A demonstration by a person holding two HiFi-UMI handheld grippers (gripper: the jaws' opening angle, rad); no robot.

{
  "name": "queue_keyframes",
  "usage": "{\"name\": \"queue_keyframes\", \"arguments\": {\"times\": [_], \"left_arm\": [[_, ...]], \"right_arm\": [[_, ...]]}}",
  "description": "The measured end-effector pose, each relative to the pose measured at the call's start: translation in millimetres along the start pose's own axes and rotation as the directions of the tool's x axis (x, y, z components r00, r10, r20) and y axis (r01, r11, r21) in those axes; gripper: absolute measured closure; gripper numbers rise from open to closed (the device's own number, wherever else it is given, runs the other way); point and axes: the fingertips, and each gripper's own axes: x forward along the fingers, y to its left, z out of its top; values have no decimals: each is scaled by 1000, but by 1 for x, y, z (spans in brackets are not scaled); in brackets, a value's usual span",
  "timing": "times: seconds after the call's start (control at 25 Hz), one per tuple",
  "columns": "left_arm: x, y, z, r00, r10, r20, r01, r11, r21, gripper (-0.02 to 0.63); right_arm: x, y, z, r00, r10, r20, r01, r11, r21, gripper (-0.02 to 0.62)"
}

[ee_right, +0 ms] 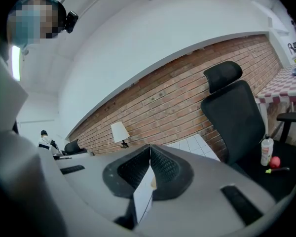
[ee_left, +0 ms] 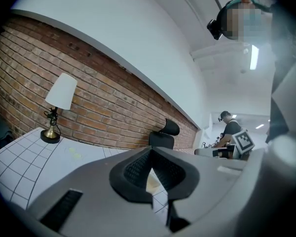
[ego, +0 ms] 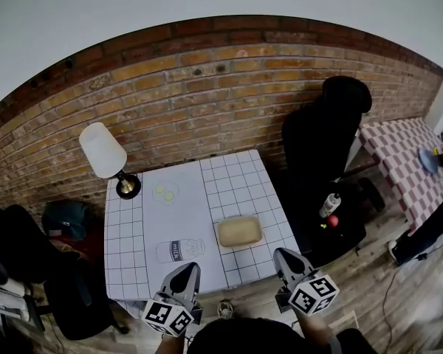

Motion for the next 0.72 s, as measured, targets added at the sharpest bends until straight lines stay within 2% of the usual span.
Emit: {"name": "queue_keyframes", "arguments": {"times": [0.36,0.72], "left_arm": [[6,29,12,999,-48,-10,48,999,3,597],[20,35,10,998,-54,-9,54,999,2,597]], "right_arm": [[15,13,-13,998,-64,11,64,998,18,592],[34,3,-7,998,-57,1,57,998,6,592]]}}
